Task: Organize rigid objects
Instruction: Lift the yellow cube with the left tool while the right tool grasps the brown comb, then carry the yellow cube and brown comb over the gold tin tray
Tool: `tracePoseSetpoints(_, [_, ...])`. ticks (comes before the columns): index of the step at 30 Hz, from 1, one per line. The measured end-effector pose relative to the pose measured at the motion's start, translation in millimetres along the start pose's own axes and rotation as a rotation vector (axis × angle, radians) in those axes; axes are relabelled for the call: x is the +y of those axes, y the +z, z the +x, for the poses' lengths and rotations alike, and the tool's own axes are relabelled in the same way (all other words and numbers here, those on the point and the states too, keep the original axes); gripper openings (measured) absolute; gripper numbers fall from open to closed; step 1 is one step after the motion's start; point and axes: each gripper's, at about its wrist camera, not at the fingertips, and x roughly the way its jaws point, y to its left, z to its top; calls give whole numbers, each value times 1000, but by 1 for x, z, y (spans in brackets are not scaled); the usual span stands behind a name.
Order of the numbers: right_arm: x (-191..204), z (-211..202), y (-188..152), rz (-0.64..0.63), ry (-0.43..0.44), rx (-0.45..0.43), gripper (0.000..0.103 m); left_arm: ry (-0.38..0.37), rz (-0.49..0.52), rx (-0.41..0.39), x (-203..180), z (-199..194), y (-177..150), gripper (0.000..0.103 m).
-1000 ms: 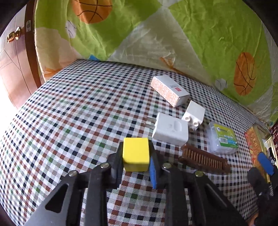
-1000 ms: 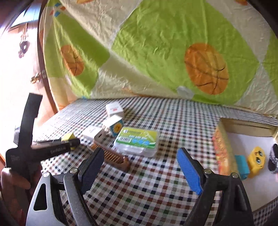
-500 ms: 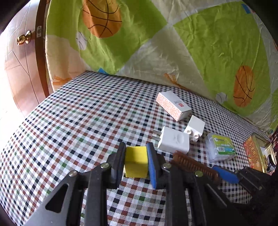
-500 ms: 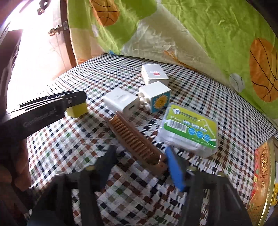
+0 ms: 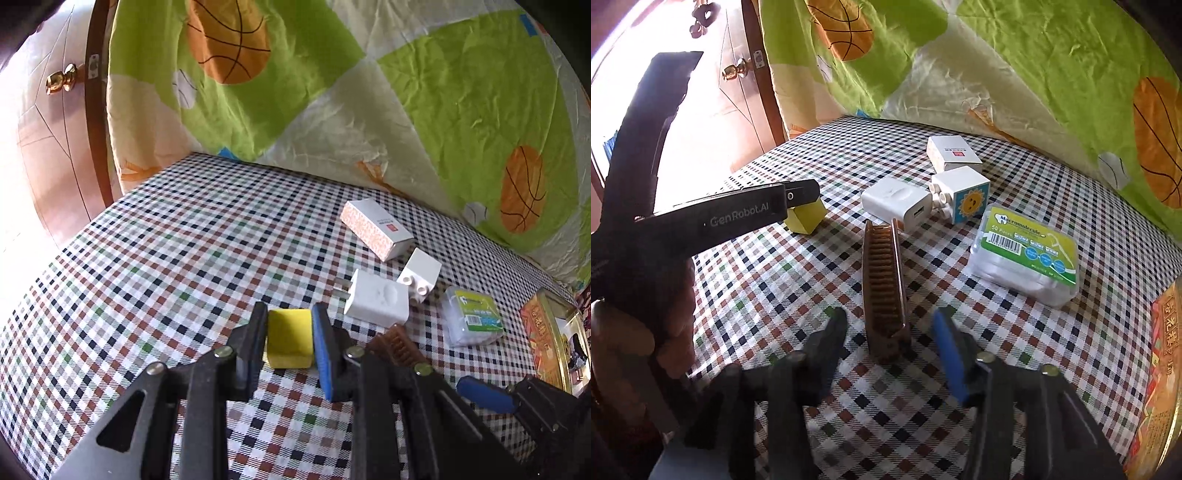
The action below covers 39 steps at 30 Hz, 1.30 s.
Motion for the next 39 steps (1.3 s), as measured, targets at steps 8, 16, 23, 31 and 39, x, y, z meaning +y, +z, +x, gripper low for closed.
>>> tracePoseSetpoints(8, [9, 26, 21, -11, -40, 31, 60, 25, -12, -20, 6, -9, 0, 23])
tracePoseSetpoints(16, [-5, 4, 7, 53, 31, -23, 28, 22, -17, -32, 6, -12, 3, 23])
tracePoseSetpoints(23, [-27, -55, -4, 149, -28, -258, 28, 24, 26, -161, -5, -34, 2, 23])
tracePoseSetpoints(31, [-31, -84, -13, 119, -274, -405, 28, 92, 70, -231, -19, -49, -4, 23])
tracePoseSetpoints(39, [-44, -107, -23, 149, -314, -468, 28, 126, 72, -226, -35, -52, -14, 23])
